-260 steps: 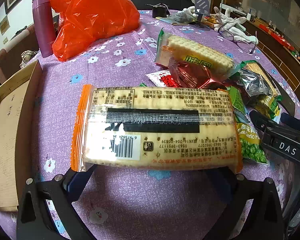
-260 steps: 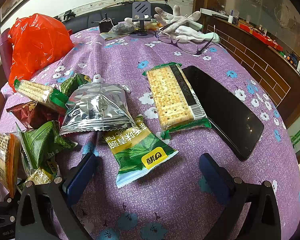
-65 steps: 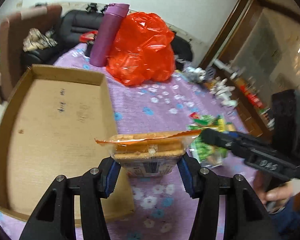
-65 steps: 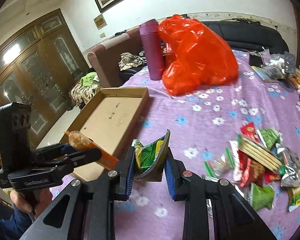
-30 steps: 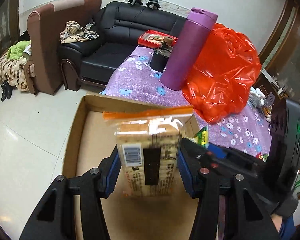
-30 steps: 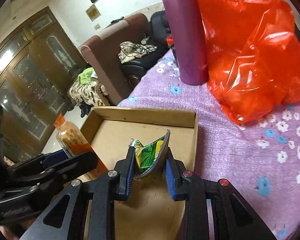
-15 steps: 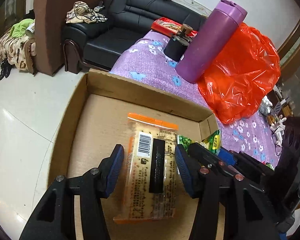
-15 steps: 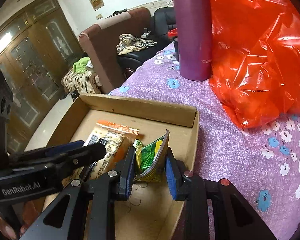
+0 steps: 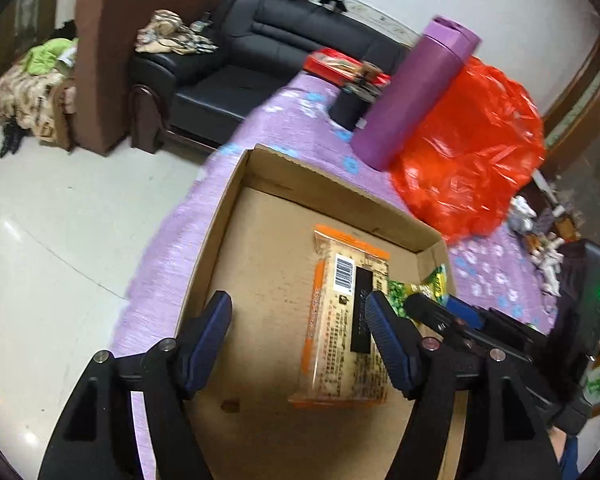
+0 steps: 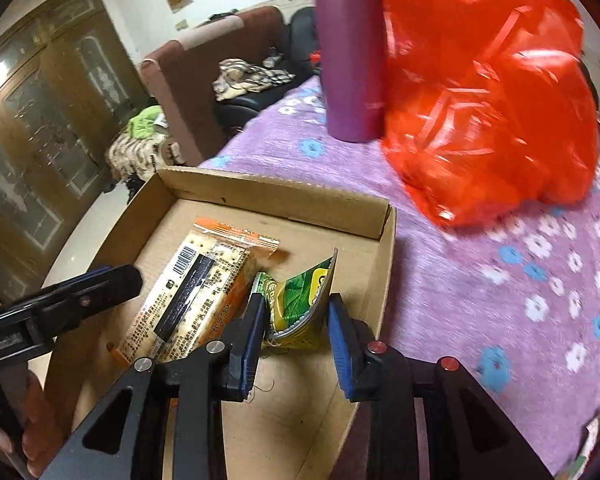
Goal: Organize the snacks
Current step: 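Carry both packs over the cardboard box lid and open both tools, then move both tools back over the snack pile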
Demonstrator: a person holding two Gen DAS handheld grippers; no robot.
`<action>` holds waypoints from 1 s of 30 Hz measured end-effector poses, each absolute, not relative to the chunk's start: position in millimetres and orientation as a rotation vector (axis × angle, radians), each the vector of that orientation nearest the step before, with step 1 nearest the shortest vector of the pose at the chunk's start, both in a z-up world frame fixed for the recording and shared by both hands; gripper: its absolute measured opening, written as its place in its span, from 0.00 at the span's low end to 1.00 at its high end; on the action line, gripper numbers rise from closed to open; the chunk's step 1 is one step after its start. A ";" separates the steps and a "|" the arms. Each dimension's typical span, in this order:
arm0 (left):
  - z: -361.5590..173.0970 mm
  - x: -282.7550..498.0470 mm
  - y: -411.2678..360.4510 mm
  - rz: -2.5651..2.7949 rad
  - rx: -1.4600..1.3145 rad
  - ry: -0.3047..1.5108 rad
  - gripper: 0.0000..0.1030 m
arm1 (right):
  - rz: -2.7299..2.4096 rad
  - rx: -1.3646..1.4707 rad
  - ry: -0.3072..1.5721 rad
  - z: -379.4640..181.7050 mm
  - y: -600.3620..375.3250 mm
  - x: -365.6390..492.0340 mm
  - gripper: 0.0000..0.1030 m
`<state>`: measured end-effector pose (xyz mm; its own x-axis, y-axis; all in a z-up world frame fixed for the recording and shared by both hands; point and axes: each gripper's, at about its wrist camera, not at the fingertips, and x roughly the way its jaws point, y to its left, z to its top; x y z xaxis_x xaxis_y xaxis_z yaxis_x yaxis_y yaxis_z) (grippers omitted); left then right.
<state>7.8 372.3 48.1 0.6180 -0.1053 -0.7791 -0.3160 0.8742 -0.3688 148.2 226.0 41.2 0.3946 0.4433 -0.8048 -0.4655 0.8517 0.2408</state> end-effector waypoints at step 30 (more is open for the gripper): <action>72.1 -34.4 119.4 -0.206 -0.210 0.831 0.67 | 0.528 0.305 0.748 103.5 -80.3 35.3 0.54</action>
